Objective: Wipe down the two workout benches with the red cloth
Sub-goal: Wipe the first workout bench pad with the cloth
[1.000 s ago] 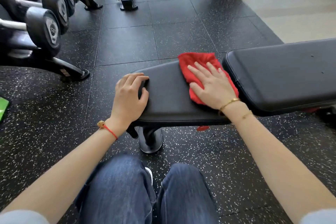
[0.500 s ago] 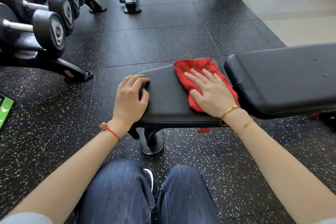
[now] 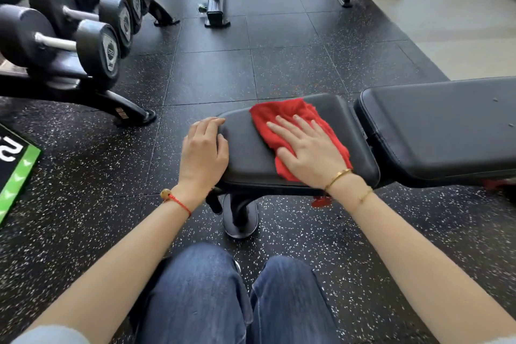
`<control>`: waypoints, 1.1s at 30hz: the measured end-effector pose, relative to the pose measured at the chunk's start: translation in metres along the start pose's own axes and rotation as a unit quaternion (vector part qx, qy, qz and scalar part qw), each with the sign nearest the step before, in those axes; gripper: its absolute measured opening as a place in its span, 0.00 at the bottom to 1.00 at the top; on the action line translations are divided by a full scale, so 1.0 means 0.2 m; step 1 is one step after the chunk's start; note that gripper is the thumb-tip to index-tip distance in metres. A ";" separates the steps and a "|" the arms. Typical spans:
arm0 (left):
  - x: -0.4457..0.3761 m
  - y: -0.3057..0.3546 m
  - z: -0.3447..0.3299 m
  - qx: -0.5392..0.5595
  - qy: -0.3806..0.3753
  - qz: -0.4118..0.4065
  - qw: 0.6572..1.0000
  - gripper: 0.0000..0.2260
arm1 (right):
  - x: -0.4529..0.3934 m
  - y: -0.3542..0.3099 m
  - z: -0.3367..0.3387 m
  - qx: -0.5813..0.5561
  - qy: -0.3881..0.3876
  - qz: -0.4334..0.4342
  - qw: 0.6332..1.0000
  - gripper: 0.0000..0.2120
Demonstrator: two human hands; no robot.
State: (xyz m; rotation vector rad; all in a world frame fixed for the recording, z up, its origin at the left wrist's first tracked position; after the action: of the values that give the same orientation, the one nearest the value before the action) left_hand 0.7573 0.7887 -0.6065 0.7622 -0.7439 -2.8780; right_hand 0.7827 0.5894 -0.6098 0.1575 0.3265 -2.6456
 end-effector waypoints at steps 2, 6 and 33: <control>0.00 -0.01 0.00 -0.006 -0.017 -0.006 1.000 0.16 | -0.09 0.09 0.00 0.007 -0.006 -0.060 0.998 0.26; 0.01 -0.01 0.00 -0.013 -0.019 -0.004 1.000 0.16 | -0.25 -0.07 -0.05 0.021 -0.009 -0.067 0.997 0.26; 0.00 0.10 -0.06 -0.013 -0.017 -0.050 0.999 0.13 | 0.22 0.14 0.08 0.018 0.015 -0.053 0.998 0.29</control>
State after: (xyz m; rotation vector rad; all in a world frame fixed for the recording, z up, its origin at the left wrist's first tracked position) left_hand 0.7622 0.7652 -0.6053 0.7699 -0.6892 -2.9904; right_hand 0.7557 0.5424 -0.6072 0.1959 0.3049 -2.7571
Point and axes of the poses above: each hand's wrist, its own x-axis away from the middle knuckle, its own z-axis out of the back of the hand, y = z × x, the point moved 8 cm from there along -x, towards the middle knuckle, and after that the axes turned 6 degrees about y, right-handed, at the moved point
